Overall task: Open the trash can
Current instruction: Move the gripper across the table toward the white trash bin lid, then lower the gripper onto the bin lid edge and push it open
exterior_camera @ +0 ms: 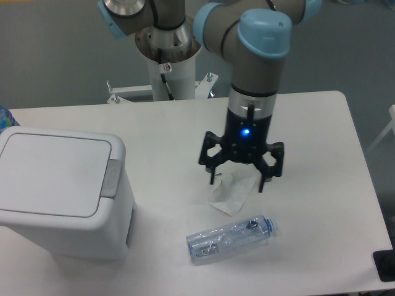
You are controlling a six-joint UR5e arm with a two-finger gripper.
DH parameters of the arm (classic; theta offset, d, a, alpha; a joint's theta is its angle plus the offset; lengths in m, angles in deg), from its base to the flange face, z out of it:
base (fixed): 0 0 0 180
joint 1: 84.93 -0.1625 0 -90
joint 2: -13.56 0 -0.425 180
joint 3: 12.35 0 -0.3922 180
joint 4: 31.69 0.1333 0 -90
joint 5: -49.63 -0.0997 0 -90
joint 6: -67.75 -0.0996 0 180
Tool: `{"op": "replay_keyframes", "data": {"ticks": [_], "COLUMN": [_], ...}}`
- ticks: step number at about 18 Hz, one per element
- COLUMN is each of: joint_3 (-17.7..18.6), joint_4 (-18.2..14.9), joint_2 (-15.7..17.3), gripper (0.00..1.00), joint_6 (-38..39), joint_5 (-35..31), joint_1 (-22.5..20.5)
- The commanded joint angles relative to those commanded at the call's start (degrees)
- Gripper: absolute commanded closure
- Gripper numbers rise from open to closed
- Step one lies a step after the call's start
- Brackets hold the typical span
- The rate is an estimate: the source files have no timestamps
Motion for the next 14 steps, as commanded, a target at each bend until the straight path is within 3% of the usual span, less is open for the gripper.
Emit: {"op": "replay_keyframes", "data": {"ticks": [5,14], "joint_3": [0.08,1.66], "joint_4": [-0.09,-0.09], "joint_2": [1.14,1.93], "gripper": [0.00,0.00], "joint_6": [1.50,3.70], "joint_5": [6.41,6.25], "joint_1": [3.24,6.16]}}
